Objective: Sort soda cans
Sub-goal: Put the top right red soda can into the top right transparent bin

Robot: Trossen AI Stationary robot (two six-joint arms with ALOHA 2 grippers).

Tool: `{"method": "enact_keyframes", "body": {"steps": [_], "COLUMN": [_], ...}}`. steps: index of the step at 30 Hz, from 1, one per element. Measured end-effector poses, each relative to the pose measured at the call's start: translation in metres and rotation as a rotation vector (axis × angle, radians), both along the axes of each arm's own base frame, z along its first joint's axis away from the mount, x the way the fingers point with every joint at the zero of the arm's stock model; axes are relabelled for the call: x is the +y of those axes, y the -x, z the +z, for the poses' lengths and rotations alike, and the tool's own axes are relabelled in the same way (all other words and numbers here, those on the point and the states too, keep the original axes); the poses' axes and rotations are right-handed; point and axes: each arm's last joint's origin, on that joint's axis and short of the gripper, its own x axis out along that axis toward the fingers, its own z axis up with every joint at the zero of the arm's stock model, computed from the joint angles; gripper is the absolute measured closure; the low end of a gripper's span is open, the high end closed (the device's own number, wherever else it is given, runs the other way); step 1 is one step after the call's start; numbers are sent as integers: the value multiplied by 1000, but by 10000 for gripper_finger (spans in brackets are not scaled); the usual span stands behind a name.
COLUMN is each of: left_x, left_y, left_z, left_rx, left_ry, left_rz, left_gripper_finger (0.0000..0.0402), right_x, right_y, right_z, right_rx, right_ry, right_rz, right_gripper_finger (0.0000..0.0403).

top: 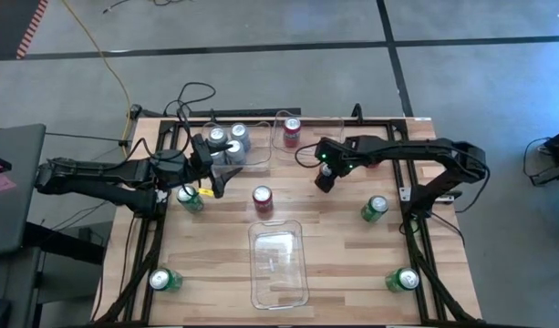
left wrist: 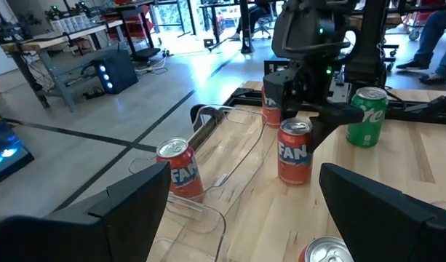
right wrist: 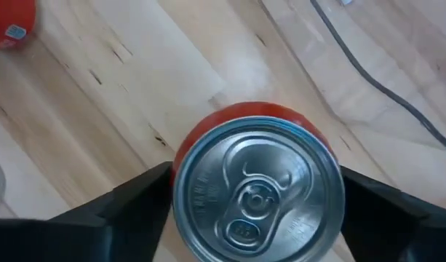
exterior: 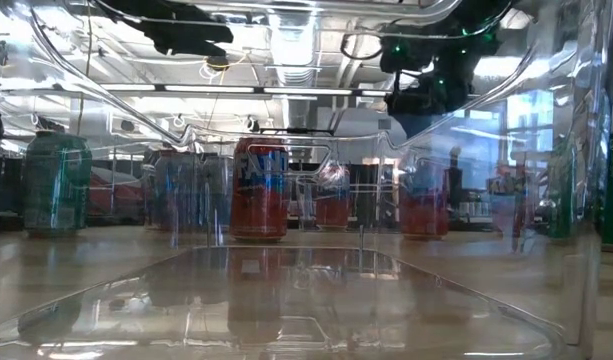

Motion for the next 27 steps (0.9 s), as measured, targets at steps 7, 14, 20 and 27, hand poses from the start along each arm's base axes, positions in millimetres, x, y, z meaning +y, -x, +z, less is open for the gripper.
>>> {"method": "enact_keyframes", "body": {"steps": [7,14,20,27], "left_x": [0,0,0,0], "left_y": [0,0,0,0], "left_z": [0,0,0,0], "left_rx": [0,2,1,-1], "left_ry": [0,-5,-2,-1], "left_rz": [0,-1,0,0], "left_gripper_finger": [56,56,56,56], "right_x": [3,17,13,-14], "right_y": [-1,-21,-33,-42], "right_z": [6,47,92,110], "right_rx": [4,-118,-239,-385], "right_ry": [3,47,192,297], "right_rz": [9,92,122,66], "right_gripper_finger": [129,129,122,119]}}
